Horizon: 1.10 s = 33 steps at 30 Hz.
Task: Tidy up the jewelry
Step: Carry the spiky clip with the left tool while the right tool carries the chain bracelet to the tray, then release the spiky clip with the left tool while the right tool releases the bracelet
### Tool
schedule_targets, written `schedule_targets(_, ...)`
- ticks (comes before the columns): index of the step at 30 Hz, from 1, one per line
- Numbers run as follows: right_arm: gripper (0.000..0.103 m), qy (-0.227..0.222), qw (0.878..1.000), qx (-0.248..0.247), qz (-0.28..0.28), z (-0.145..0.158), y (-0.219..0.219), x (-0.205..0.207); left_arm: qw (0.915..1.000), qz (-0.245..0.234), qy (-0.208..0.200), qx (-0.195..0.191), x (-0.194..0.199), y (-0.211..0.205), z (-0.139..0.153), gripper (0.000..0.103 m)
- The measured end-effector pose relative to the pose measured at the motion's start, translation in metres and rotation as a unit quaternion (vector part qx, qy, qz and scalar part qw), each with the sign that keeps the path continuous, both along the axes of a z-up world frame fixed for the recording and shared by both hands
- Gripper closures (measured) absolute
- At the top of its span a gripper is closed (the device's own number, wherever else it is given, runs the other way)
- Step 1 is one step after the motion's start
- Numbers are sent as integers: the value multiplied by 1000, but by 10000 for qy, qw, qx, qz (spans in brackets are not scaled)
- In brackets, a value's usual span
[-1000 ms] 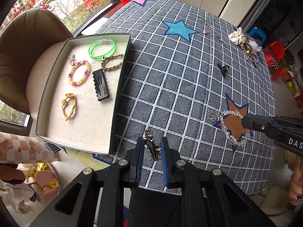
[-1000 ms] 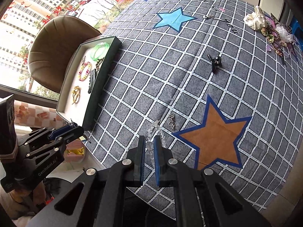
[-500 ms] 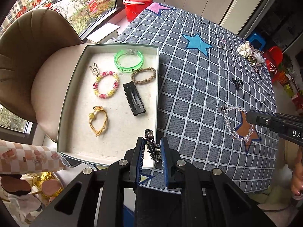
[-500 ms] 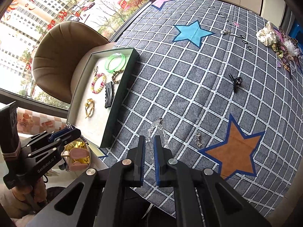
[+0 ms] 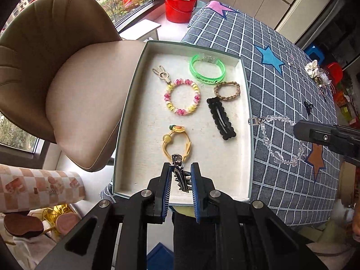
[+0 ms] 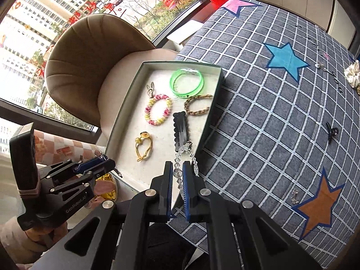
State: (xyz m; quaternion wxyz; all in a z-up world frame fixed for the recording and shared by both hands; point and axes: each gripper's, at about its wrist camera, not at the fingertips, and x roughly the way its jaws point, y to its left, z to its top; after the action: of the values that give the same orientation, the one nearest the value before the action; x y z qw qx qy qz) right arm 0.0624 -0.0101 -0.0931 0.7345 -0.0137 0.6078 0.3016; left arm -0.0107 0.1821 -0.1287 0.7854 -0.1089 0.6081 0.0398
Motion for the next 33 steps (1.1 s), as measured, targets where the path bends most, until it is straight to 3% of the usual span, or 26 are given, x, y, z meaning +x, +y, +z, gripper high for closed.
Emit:
schedule_targets(7, 94, 283, 9989, 11, 379, -22, 51, -7, 9998, -56, 208, -33, 1, 15, -25, 79)
schedule_targets(17, 94, 1073, 9932, -319, 312, -96, 76, -2, 9982, -246, 541, -9, 17, 14, -67, 79)
schedule_targets(24, 94, 1089, 9911, -749, 124, -125, 69, 16, 9978, -278, 605, 65, 34, 17, -83, 79)
schedule_targets(33, 94, 738, 9916, -1055, -152, -126, 54, 47, 9983, -315, 448, 206, 57, 17, -88, 79)
